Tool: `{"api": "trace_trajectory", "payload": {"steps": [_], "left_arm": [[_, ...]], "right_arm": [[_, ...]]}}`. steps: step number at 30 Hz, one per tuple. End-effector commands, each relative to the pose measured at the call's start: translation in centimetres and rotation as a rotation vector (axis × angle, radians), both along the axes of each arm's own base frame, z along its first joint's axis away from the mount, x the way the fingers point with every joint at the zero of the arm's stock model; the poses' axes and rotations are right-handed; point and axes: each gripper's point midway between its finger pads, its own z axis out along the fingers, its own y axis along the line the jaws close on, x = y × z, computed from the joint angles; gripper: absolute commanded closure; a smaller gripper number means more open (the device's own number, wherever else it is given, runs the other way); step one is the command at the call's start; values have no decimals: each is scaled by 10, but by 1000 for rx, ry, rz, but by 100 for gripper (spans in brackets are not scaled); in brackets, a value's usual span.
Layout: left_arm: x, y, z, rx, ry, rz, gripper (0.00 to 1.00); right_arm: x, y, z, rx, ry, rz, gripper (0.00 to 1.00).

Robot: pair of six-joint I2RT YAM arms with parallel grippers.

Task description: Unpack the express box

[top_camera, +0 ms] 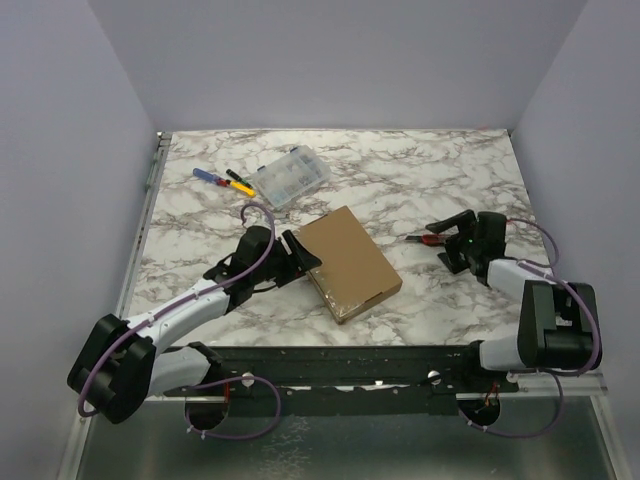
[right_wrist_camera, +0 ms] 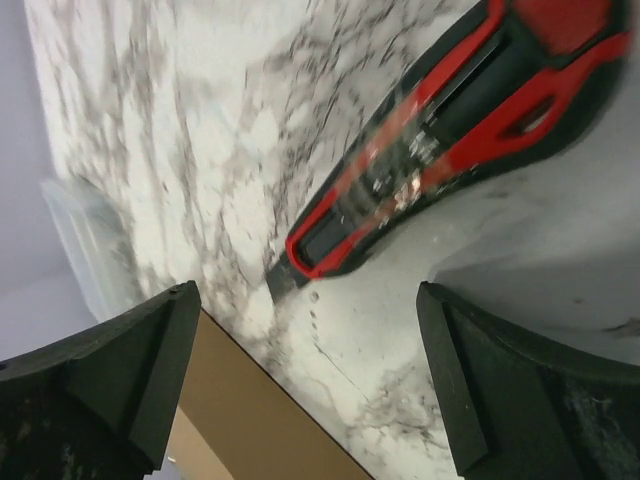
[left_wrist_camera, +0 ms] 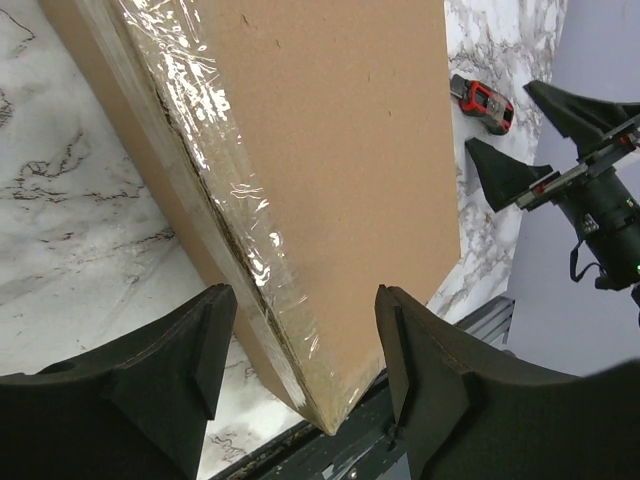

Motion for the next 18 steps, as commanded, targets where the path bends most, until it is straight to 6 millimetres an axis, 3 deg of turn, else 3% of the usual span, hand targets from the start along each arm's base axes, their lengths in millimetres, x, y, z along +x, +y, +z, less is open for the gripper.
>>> {"api": "trace_trajectory", "payload": {"steps": [1,7,12,18], "left_arm": [[4,5,-4,21,-15,42,35],[8,4,-15,74,11,27,37],[2,5,-28,101,32,5,40],[3,7,-41,169,13,-40,37]], "right_arm": [[-30,20,-13,-259,54,243,1],[-44,57,8,-441,-45,498,2],[-46,109,53,-409,-337,826,3],[-57,135,46,-342,-322,995,5]]}}
